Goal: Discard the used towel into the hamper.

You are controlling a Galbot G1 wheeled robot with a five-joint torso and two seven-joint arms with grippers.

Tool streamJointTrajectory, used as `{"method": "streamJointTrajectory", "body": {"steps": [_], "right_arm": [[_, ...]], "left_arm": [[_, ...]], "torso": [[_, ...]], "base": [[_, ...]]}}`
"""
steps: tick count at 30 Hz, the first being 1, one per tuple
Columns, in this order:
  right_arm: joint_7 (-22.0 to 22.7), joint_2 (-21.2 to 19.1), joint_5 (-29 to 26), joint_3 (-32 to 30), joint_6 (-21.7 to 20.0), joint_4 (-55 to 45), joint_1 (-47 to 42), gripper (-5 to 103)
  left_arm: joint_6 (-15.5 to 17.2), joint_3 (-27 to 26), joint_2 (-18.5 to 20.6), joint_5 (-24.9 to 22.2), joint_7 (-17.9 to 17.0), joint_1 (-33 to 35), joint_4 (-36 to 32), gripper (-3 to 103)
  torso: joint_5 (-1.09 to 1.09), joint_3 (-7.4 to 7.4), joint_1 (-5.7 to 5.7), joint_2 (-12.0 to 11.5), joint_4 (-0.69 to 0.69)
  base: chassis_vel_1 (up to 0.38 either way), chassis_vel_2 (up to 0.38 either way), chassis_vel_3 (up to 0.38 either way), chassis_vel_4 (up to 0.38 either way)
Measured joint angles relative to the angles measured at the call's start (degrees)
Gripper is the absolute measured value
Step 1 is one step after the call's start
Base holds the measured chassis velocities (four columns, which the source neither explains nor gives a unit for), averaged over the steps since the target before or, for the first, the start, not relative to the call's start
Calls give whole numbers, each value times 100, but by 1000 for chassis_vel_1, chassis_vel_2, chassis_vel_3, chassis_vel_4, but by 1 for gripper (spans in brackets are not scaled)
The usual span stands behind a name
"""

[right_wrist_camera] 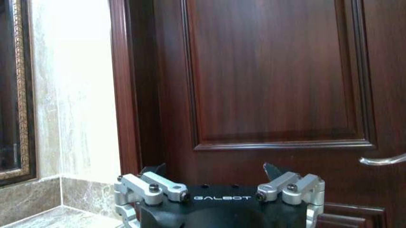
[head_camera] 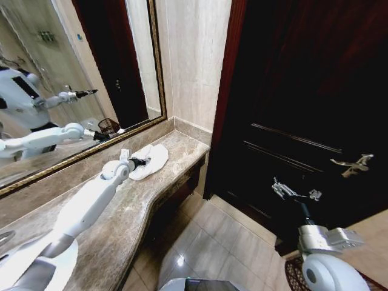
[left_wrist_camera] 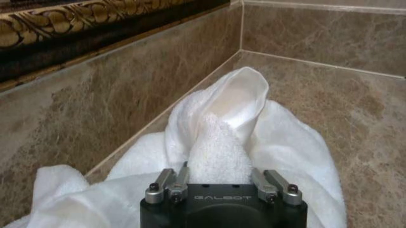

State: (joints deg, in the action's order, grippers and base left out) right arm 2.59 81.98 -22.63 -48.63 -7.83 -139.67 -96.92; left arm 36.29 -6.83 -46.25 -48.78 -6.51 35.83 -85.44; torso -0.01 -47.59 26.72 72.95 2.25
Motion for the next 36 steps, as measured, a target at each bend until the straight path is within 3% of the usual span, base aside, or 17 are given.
{"method": "streamJointTrajectory", "body": {"steps": [5,9,13,14,17,20,22,24,27,32,35,36], "right_arm": [[18,-62,-25,-18,3,14,15,100],[53,-108,-48,-34,3,14,22,100],[178,-220,-59,-67,-32,9,42,100],[178,-220,-59,-67,-32,9,42,100],[223,-263,-79,-58,-52,-10,64,100],[204,-267,-74,-39,-56,-25,65,100],[113,-269,-70,-33,-85,-52,64,100],[98,-271,-72,-33,-93,-61,64,100],[105,-288,-117,-53,-99,-110,57,100],[111,-350,-236,-155,-118,-164,-47,100],[120,-462,-442,-331,-123,-182,-165,100],[120,-462,-442,-331,-123,-182,-165,100]], "left_arm": [[-4,-111,61,-1,-10,113,-205,20],[-140,-190,98,-17,-57,194,-327,17],[-701,-566,202,-18,-260,566,-813,15],[-701,-566,202,-18,-260,566,-813,15],[-1109,-1135,313,123,-419,1158,-1483,15],[-1201,-1536,389,202,-545,1593,-2019,15],[-1287,-1991,436,259,-867,2183,-2683,15],[-1295,-2112,428,268,-953,2322,-2826,15],[-1276,-2891,153,470,-1132,3092,-3608,15],[-1261,-3541,-233,847,-1065,3778,-4282,15],[-1392,-4148,-860,1280,-650,4535,-4930,15],[-1392,-4148,-860,1280,-650,4535,-4930,15]], "torso": [[-1,0,0,0,0],[0,0,0,0,0],[0,0,0,0,0],[0,0,0,0,0],[2,0,0,0,0],[2,0,0,0,2],[4,0,0,0,1],[1,0,0,0,2],[2,1,-1,1,1],[2,1,0,1,-1],[2,1,-1,1,-1],[2,1,-1,1,-1]], "base": [[0,0,0,0],[0,0,0,0],[0,0,0,0],[0,0,0,0],[0,0,0,0],[0,0,0,0],[0,0,0,0],[0,0,0,0],[0,0,0,0],[0,0,0,0],[0,0,0,0],[0,0,0,0]]}}
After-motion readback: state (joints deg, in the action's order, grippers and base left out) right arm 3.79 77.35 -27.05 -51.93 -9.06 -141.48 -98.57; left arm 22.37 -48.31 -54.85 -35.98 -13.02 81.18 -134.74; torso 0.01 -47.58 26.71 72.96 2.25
